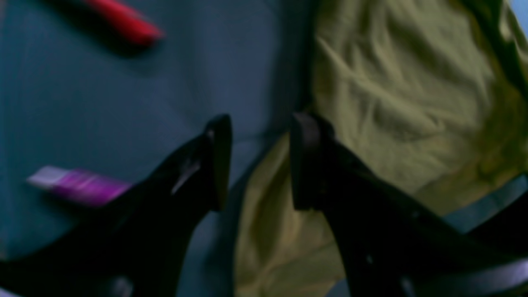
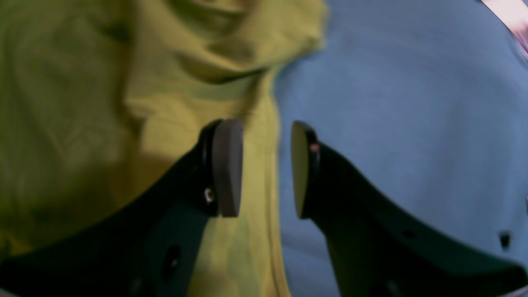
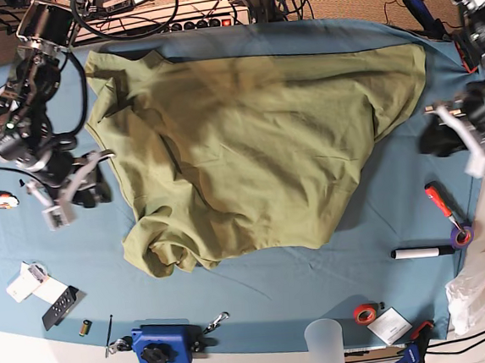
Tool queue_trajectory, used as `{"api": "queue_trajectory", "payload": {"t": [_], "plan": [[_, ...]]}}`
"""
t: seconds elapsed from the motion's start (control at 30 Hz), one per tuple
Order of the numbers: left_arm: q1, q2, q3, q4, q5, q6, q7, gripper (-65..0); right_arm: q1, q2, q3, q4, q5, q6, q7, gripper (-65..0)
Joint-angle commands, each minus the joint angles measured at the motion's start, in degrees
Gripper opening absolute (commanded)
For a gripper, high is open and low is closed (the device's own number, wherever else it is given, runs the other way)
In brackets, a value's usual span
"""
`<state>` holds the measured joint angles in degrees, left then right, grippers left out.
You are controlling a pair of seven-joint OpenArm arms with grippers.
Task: Layout the t-shirt on the table in an organized manner, then fold the t-shirt properly
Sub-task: 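Grasp the shirt hem with both grippers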
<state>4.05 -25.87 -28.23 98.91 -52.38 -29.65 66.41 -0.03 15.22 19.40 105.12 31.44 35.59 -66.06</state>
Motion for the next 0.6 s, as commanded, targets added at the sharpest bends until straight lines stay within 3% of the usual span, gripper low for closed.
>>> {"api": "queue_trajectory", "payload": {"t": [0.0,0.27,0.57], "plan": [[-2.03,-1.11,1.79,0.17,0.15,0.31,-2.62,-42.0,0.81,0.57,-0.66,0.90,-0.07,-0.24,1.27,-44.8],[-12.09,-1.09,18.99,-5.95,7.30,1.53,-3.82,-42.0,0.81,-1.38,-2.91,0.90,-2.82,-0.92,1.22,-44.8],[-21.70,-0.59,26.21,-21.59,2.56,0.87,-2.62,-42.0,0.79,-1.40,-2.91,0.90,-2.80,-0.92,0.50,-44.9]]}}
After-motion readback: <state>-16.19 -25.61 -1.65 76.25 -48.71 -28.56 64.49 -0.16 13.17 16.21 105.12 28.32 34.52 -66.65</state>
